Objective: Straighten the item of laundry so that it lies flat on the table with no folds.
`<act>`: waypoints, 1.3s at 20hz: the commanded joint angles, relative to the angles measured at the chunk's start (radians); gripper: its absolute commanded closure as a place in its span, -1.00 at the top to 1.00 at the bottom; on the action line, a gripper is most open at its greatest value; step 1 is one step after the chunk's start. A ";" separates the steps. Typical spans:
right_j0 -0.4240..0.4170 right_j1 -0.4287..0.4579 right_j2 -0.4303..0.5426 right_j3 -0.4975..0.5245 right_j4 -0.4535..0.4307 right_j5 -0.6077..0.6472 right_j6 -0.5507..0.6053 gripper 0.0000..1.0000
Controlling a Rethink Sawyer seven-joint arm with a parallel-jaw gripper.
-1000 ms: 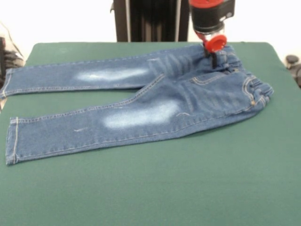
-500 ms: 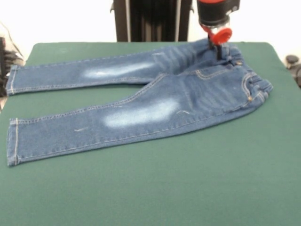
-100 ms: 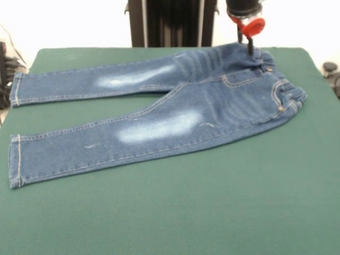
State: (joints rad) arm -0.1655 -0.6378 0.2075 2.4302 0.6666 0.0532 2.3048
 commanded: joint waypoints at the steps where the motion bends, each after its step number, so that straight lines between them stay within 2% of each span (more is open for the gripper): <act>1: -0.002 0.042 0.051 0.037 0.054 -0.071 0.347 1.00; 4: -0.018 0.039 0.042 0.011 0.020 -0.161 0.349 1.00; 10: 0.047 -0.038 -0.027 -0.018 0.069 -0.182 0.342 1.00; 17: 0.041 0.049 -0.049 -0.126 0.068 -0.276 0.306 1.00; 20: 0.079 0.036 -0.070 -0.155 0.123 -0.249 0.293 1.00; 26: 0.252 0.029 -0.220 -0.266 0.305 -0.055 0.216 1.00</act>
State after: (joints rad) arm -0.0326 -0.6612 0.0597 2.3495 0.7920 -0.1276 2.3048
